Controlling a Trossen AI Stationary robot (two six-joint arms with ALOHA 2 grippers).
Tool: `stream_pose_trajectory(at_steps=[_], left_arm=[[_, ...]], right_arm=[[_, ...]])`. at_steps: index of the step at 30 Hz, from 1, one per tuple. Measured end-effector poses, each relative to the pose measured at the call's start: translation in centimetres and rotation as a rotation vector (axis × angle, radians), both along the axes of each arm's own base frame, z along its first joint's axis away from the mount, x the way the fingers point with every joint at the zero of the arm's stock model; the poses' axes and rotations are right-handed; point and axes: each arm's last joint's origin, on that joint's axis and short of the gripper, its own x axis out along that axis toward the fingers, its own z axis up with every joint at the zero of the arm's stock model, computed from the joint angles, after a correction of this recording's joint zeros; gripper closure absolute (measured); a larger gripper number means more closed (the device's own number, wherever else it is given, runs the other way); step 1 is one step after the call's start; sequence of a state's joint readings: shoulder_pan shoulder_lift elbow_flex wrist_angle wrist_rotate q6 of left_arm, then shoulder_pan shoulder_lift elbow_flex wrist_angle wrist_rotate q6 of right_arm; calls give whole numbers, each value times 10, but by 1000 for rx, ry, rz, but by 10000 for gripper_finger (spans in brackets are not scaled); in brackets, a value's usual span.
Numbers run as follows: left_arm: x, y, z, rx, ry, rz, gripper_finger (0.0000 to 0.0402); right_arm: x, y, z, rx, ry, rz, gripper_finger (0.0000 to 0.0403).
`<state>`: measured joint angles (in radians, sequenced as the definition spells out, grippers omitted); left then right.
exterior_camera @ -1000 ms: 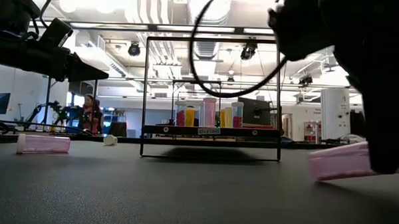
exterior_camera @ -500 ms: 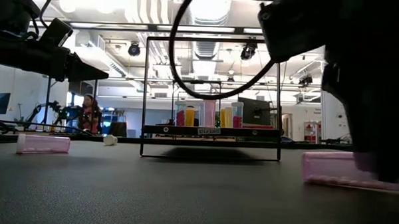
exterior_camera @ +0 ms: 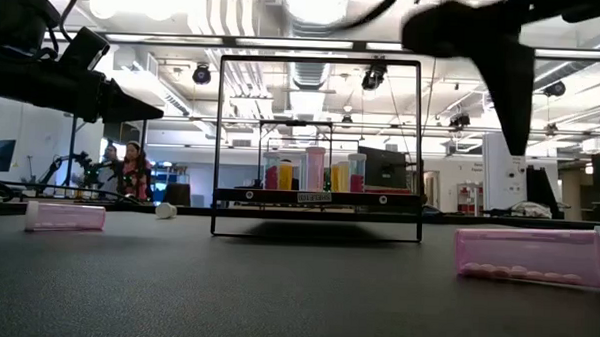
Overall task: Pick and place medicine bottles onto shelf by color
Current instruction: Put the bottom pink medicine bottle on the shelf aligned with the other pink medicine bottle
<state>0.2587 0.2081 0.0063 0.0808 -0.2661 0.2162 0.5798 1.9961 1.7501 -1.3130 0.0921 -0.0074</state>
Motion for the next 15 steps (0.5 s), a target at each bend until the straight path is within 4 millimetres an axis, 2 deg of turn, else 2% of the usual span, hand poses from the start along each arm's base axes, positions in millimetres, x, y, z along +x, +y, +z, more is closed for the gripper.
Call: stream_pose_trajectory(at_steps=[3,5,15], left_arm=[[0,0,0,0,0,0,203],[0,0,0,0,-1,0,203],[0,0,0,0,0,0,203]], right_arm=[[-1,8,-1,-22,-22,308,207],[1,12,-4,-26,-31,447,208],[9,19,-8,-21,-55,878,209]])
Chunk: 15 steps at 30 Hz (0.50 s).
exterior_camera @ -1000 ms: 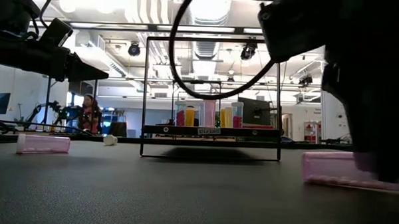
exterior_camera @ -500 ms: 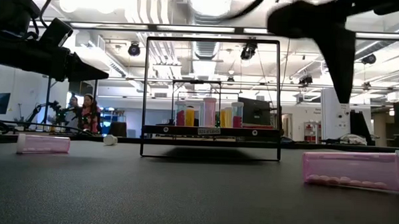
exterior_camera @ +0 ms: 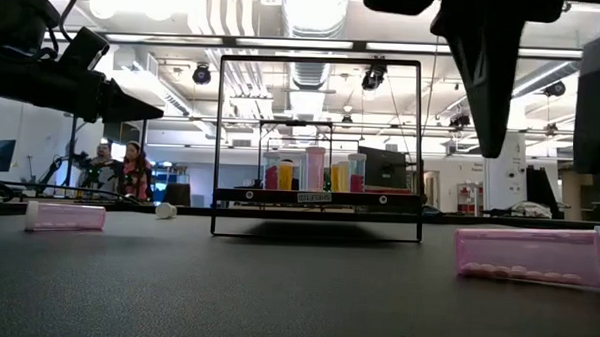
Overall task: Pick and place medicine bottles onto shelf by color
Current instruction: Put the bottom pink medicine bottle on the shelf aligned with the other pink medicine bottle
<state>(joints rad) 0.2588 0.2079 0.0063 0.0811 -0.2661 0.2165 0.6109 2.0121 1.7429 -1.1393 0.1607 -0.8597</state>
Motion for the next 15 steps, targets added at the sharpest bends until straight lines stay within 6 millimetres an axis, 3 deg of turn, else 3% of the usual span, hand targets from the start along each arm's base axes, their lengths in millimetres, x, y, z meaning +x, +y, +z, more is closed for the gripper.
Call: stream_pose_trajectory(at_steps=[15], left_arm=[[0,0,0,0,1,0,203]], right_arm=[[-4,0,-21,-53,38,404,211]])
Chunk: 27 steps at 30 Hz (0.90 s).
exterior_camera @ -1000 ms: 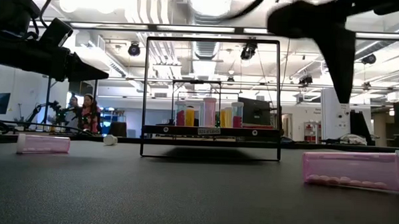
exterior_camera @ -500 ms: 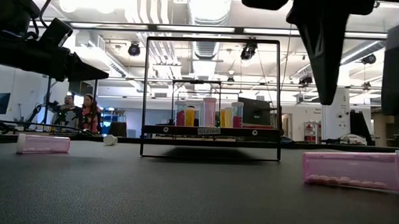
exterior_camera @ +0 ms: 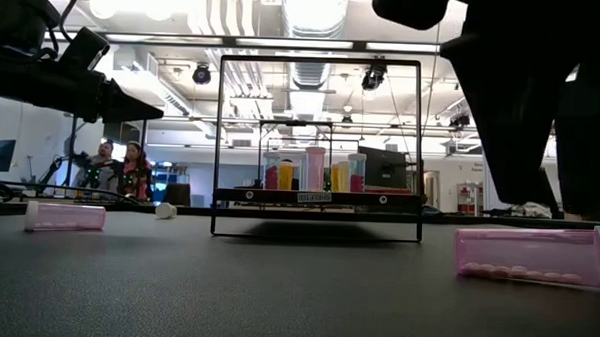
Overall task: Pick and place medicine bottles onto shelf by color
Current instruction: Put the bottom pink medicine bottle on the shelf aligned with the other pink medicine bottle
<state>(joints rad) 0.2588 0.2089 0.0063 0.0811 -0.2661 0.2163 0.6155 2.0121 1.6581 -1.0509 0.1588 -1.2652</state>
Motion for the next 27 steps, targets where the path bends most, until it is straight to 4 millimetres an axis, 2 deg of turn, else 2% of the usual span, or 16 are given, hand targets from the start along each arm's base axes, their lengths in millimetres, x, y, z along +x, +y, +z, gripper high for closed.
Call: stream_pose_trajectory(at_steps=[15,27], left_arm=[[0,0,0,0,-1,0,203],[0,0,0,0,1,0,203]], right_arm=[[3,1,-12,27,-47,71,211],[10,-4,-13,161,0,37,211]])
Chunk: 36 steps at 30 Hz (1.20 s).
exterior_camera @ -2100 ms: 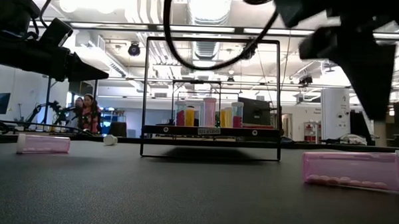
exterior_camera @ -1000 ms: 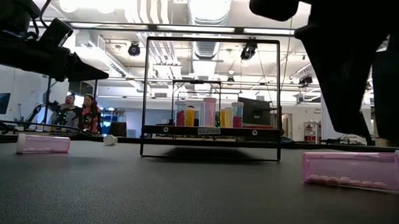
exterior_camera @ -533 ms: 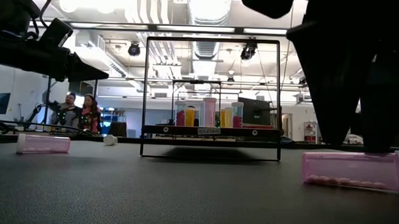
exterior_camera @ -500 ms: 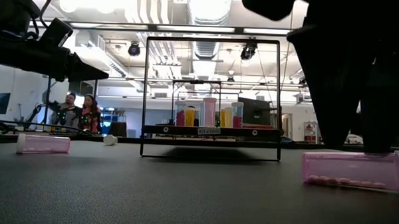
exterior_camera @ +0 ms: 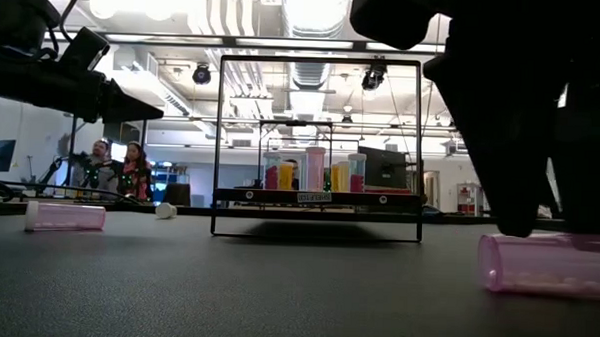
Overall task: Pick and place medicine bottles onto shelf by color
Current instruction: Put the bottom pink medicine bottle on the shelf aligned with the other pink medicine bottle
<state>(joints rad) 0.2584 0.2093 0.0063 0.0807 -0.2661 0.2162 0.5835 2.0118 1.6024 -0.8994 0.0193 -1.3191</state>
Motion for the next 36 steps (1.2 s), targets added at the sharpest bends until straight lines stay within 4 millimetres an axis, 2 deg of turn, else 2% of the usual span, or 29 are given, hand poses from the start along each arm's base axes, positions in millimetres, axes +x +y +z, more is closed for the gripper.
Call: stream_pose_trajectory(at_steps=[4,7,15,20,23,25,32,36], left_arm=[[0,0,0,0,-1,0,203],[0,0,0,0,-1,0,203],[0,0,0,1,-1,0,203],[0,0,0,0,-1,0,203],[0,0,0,1,-1,0,203],[0,0,0,1,-1,0,203],[0,0,0,1,-1,0,203],[0,0,0,0,-1,0,203]], right_arm=[[-1,1,0,28,17,-19,211],[1,2,0,54,16,-136,211],[9,-11,-2,124,62,-712,211],[19,-28,-2,171,87,-1095,211],[24,-39,-1,180,90,-1219,211],[24,-43,2,179,88,-1215,211],[23,-46,15,120,-1,-869,211],[23,-46,16,105,-19,-751,211]])
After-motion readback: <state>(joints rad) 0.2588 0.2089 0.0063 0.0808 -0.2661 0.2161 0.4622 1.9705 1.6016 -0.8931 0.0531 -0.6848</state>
